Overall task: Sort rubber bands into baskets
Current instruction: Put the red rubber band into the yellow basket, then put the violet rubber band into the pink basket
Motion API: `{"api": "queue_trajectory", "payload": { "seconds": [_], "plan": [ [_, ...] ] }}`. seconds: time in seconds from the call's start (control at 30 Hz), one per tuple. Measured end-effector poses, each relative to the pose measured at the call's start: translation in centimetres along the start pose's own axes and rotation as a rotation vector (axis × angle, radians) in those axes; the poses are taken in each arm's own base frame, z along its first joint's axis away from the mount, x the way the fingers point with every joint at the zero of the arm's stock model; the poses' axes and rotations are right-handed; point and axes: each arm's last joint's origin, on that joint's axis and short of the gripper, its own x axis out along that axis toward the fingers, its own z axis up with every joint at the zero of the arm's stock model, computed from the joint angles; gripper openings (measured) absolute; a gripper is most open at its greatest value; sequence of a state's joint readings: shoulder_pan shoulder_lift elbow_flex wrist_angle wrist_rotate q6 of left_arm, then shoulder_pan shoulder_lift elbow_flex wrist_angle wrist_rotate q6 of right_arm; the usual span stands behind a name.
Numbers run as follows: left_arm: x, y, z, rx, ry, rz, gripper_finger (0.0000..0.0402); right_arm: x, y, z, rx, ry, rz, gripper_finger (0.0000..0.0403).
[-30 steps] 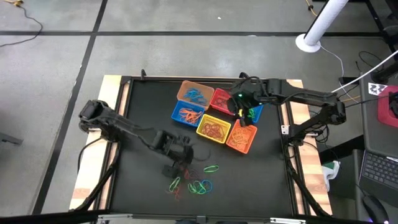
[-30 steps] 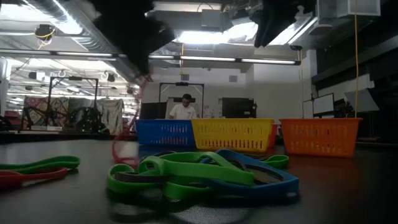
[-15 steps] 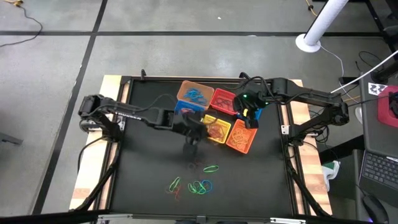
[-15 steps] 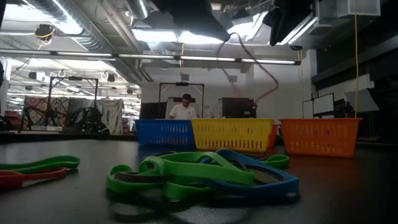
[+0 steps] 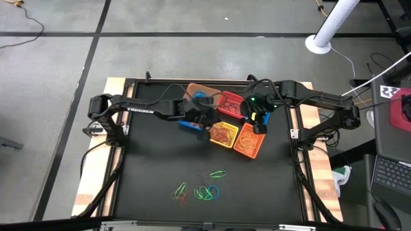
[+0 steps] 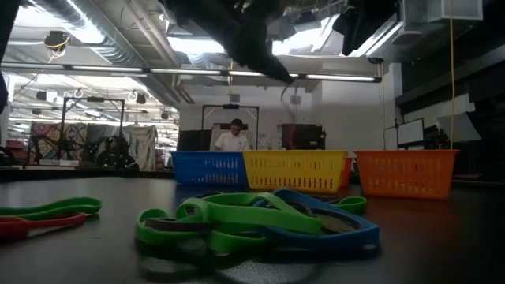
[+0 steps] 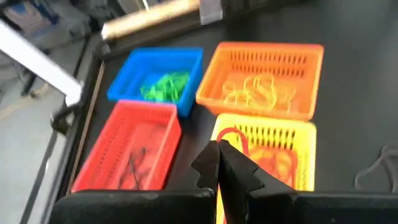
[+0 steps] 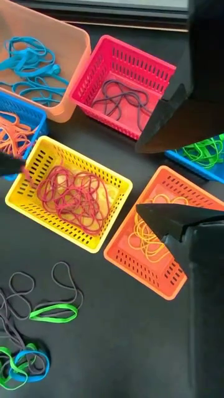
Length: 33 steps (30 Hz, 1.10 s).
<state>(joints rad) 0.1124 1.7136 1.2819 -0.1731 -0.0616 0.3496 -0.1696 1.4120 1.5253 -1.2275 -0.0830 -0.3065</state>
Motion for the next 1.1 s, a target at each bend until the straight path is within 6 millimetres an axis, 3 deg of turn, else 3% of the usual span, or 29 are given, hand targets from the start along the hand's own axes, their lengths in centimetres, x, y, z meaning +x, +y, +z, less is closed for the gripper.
{"api": "queue_trajectory", "payload": {
  "seconds": [0.23,0.5,0.87,1.1],
  "plan": [
    [2.1,-0.1,-1.5,-0.019,0.071,-0.015,0.0001,0.0,0.0,0.0,0.0,-0.003,0.015,0.0143],
    [2.8,-0.8,-2.3,-0.034,0.132,-0.041,0.0006,0.0,0.0,0.0,0.0,-0.007,0.014,0.0143],
    [3.1,-1.2,-2.5,-0.079,0.148,-0.047,0.0136,0.0,0.0,0.1,-0.001,-0.007,0.014,0.0143],
    [2.9,-3.2,-1.8,-0.099,0.121,-0.128,0.0165,0.0,0.0,0.0,-0.001,-0.007,0.013,0.0143]
  ]
}}
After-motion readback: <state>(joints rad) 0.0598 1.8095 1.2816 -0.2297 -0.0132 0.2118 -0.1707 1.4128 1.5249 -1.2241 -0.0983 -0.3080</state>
